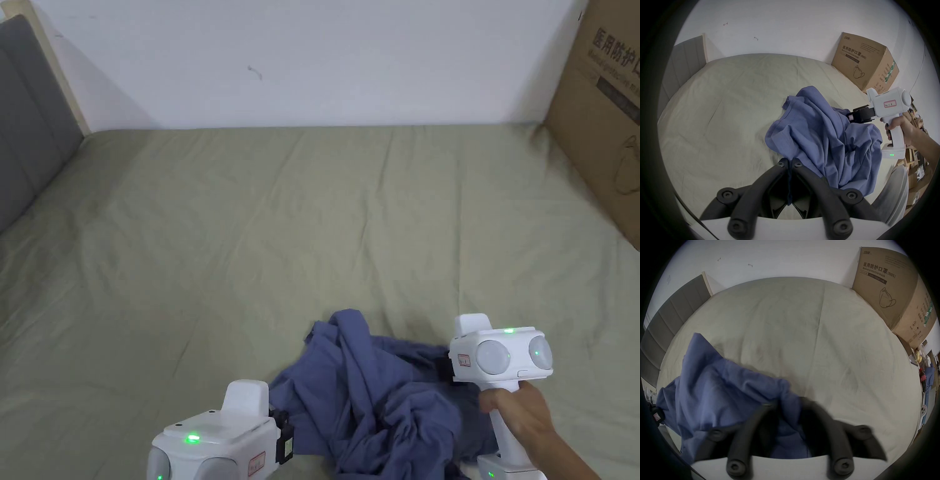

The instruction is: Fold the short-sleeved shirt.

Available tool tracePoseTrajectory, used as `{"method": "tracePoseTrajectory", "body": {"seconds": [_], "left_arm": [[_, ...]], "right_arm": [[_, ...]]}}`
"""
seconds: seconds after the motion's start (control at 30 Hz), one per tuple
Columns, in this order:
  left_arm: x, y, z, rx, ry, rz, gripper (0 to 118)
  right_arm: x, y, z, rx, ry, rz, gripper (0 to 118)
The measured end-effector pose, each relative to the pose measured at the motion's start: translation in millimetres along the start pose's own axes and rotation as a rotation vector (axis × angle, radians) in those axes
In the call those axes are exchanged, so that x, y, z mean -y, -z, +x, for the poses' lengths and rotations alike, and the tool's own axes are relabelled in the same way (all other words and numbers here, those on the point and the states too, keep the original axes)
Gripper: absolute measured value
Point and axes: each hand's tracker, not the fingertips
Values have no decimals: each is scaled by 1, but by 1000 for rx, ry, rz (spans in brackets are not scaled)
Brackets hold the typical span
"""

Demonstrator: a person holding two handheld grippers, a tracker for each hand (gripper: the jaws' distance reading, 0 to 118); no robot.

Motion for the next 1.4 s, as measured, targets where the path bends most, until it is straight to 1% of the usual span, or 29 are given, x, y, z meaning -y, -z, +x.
{"method": "tracePoseTrajectory", "body": {"seconds": [0.03,0.07,0.13,0.2,0.23,0.3,0.33,0.43,0.57,0.63,0.7,0.77,0.8,0.93,1.0,1.13,1.23,1.33,1.4], "left_arm": [[0,0,-1,5,-11,0,0],[0,-1,-2,10,-21,3,0],[0,-5,-1,26,-51,19,0],[-1,-8,-3,42,-80,31,0],[-2,-11,-5,50,-106,43,0],[-6,-17,-9,73,-159,66,0],[-9,-21,-12,87,-186,79,0],[-23,-39,-20,99,-231,131,0],[-53,-64,-42,63,-249,226,0],[-78,-83,-55,44,-264,285,0],[-104,-102,-69,42,-284,343,0],[-133,-121,-83,25,-277,393,0],[-148,-127,-93,4,-277,414,0],[-205,-165,-113,-50,-264,498,0],[-233,-177,-118,-105,-225,530,0],[-296,-185,-127,-152,-211,591,0],[-333,-199,-128,-240,-156,635,0],[-359,-200,-127,-263,-152,653,0],[-369,-197,-129,-283,-137,663,0]], "right_arm": [[0,-5,-1,-11,-3,11,4],[0,1,13,-5,-4,26,4],[0,-19,16,0,-5,91,4],[5,-60,6,-11,13,156,4],[5,-78,8,-27,28,190,4],[5,-114,12,-41,29,269,4],[1,-126,25,-41,16,304,4],[-3,-178,39,-60,14,405,4],[-15,-237,59,-39,11,530,4],[-26,-260,69,-37,23,588,4],[-36,-281,77,-19,16,638,4],[-50,-293,86,20,10,677,4],[-58,-299,92,27,21,687,4],[-89,-318,115,44,111,764,4],[-107,-323,125,57,131,785,4],[-144,-333,141,65,181,844,4],[-170,-339,148,99,187,884,4],[-190,-339,152,121,183,911,4],[-198,-335,151,134,161,919,4]]}}
